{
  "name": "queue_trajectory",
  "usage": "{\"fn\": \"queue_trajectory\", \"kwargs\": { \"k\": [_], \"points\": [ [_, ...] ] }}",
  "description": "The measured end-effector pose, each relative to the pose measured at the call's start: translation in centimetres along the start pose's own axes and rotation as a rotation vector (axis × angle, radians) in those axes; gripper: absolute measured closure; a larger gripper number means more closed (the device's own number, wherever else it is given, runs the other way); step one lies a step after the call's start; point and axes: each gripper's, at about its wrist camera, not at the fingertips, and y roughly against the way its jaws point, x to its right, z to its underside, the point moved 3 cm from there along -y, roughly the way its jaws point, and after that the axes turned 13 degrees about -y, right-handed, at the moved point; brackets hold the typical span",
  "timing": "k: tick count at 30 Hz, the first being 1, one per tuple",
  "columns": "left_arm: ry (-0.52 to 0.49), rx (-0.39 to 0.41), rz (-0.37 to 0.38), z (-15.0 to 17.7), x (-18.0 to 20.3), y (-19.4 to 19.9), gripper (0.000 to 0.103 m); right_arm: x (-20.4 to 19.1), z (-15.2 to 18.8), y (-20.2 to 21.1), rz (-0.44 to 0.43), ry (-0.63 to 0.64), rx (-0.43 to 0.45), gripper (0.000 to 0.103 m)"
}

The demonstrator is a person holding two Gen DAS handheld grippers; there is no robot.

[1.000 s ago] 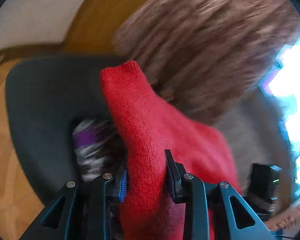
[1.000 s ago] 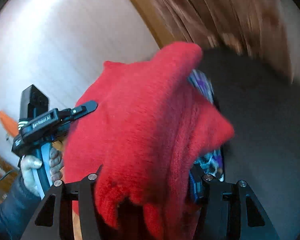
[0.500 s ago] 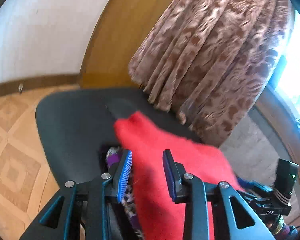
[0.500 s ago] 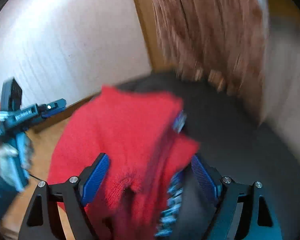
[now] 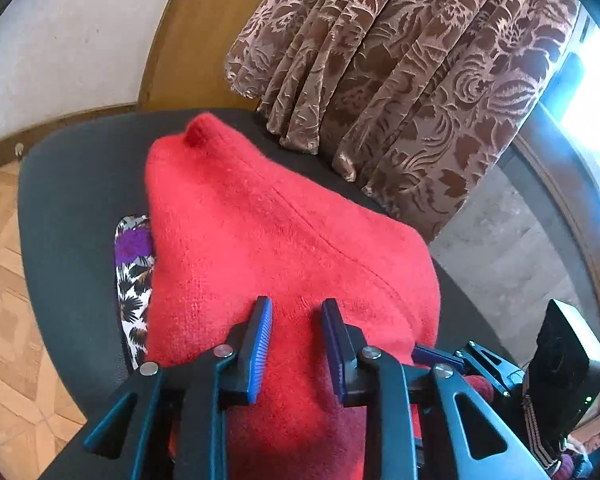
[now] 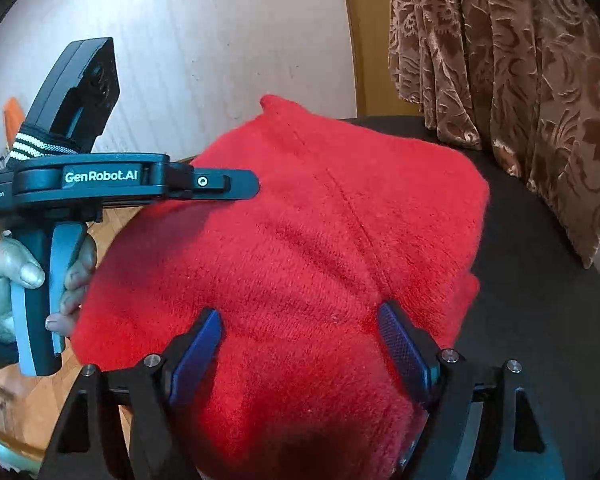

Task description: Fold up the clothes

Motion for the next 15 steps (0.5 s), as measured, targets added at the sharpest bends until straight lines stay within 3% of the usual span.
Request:
{"fn": "queue_trajectory", "kwargs": {
  "k": [4, 10, 12, 15],
  "points": [
    [0.001, 0.017, -0.059, 0.2, 0.3, 0.8, 0.076, -1.6, -0.3, -0.1, 0.023, 0.0, 0.022, 0.021],
    [-0.066, 0.1, -0.292, 1.1, 1.3, 6.2, 0.066, -5.8, -0.7, 3.9, 0.163, 0.057, 0.071, 0.017],
    [-0.063, 0.1, -0.356, 1.9, 1.6, 8.2, 0.059, -6.9, -0.9, 5.7, 0.192, 0.041, 0.119, 0.014],
    [-0.094, 0.09, -0.447, 3.1, 2.4, 10.8, 0.058, -7.9, -0.9, 7.5, 0.252, 0.015, 0.174, 0.011]
  ]
}}
